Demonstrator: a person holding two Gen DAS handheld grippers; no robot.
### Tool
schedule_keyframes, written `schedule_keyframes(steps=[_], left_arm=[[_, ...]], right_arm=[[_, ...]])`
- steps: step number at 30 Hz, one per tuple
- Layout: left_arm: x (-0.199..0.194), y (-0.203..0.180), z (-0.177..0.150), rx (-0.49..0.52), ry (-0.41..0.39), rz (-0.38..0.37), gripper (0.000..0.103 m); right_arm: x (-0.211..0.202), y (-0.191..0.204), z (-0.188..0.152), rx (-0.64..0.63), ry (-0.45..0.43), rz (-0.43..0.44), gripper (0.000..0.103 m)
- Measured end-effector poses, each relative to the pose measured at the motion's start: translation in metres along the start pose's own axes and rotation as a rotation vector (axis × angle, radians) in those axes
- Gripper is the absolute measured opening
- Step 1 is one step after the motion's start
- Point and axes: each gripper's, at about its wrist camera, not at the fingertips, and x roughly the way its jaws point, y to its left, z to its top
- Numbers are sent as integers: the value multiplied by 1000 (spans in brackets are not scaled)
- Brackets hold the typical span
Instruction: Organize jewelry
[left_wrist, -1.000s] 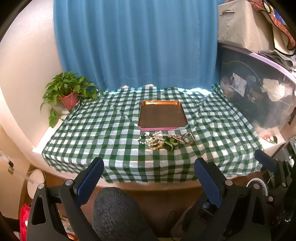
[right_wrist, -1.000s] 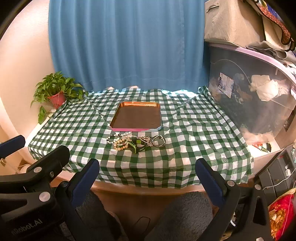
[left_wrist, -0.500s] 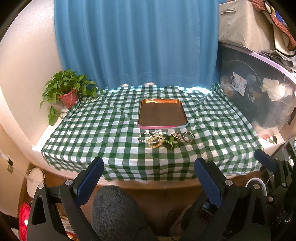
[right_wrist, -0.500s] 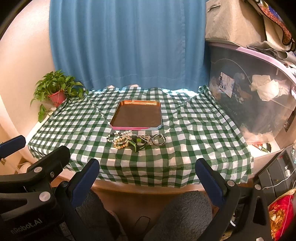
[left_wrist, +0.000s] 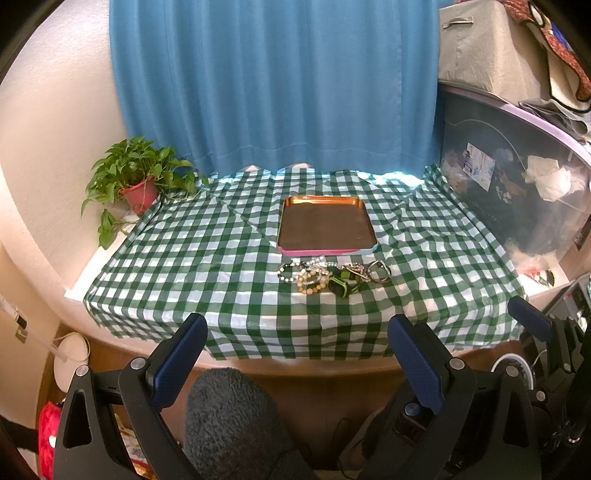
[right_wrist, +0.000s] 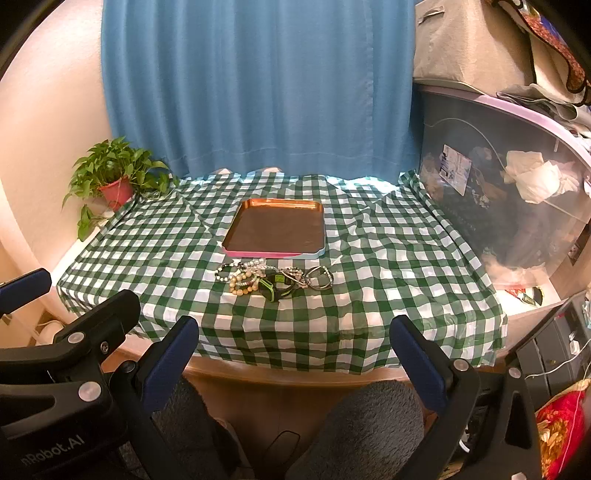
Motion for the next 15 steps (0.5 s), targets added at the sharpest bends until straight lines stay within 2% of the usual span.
schedule_keyframes(steps=[8, 15], left_arm=[[0, 0, 1, 2, 8, 4, 98], [2, 16, -11, -12, 13, 16, 98]], right_arm=[[1, 0, -1, 2, 2, 0, 103], [6, 9, -8, -21, 16, 12, 103]])
